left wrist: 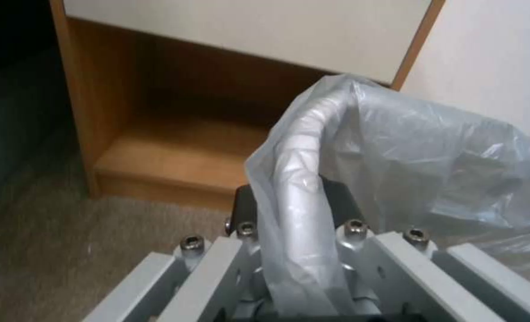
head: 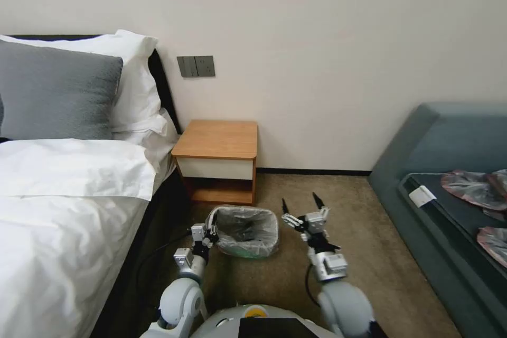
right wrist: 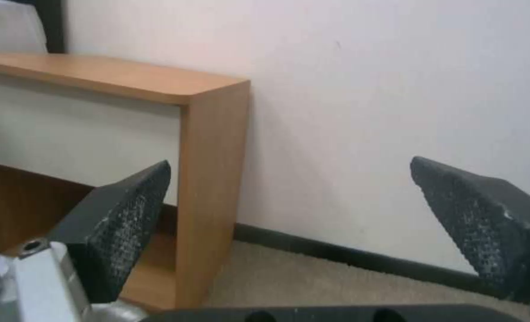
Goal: Pick up the garbage bag from the table and place it over the trash can.
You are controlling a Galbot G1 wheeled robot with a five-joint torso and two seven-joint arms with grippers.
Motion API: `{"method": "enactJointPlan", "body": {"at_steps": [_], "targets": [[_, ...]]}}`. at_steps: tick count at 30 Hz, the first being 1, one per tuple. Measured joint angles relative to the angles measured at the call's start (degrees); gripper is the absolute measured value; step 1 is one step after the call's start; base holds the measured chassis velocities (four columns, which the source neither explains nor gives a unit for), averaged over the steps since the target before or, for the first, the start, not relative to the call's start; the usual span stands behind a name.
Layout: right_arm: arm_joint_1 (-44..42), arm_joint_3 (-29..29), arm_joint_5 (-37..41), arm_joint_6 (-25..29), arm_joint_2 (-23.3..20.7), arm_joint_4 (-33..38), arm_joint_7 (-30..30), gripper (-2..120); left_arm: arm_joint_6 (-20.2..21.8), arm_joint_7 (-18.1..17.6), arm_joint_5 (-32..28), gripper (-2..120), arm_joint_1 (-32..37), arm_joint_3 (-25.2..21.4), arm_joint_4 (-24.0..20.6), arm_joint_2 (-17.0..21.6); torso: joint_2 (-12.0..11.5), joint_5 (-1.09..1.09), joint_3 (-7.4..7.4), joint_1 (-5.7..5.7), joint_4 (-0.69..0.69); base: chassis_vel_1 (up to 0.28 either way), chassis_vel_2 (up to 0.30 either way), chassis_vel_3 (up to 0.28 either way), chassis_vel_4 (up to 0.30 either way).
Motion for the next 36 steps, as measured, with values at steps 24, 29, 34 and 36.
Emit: {"method": "enactJointPlan", "body": {"at_steps": [24,29,34,36], "targets": [[-2.3,2.7,6.0,3.2,-1.7,-2.2,0.3,100,3.9,-3.8,-3.8,7,-1.4,2.1,3.4,0.0,0.0,0.01,0.0,0.0,0.0,0.0,0.0,0.0,0.0],[-2.3,2.5,6.0,3.2,-1.7,-2.6,0.5,100,3.4,-3.3,-2.2,10,-2.1,2.3,4.4,0.2,0.0,0.01,0.0,0.0,0.0,0.0,0.0,0.0,0.0],[-2.4,2.2,6.0,3.3,-1.8,-2.9,1.2,100,1.6,-2.4,-0.5,29,-2.9,2.3,5.6,0.2,0.0,-0.01,0.0,0.0,-0.01,0.0,0.0,0.0,0.0],[-2.4,2.0,6.0,3.2,-1.8,-2.9,1.7,100,1.3,-1.8,-0.2,36,-3.1,2.3,5.7,0.2,0.0,-0.02,0.01,0.01,-0.01,0.0,0.0,0.0,0.0]]}}
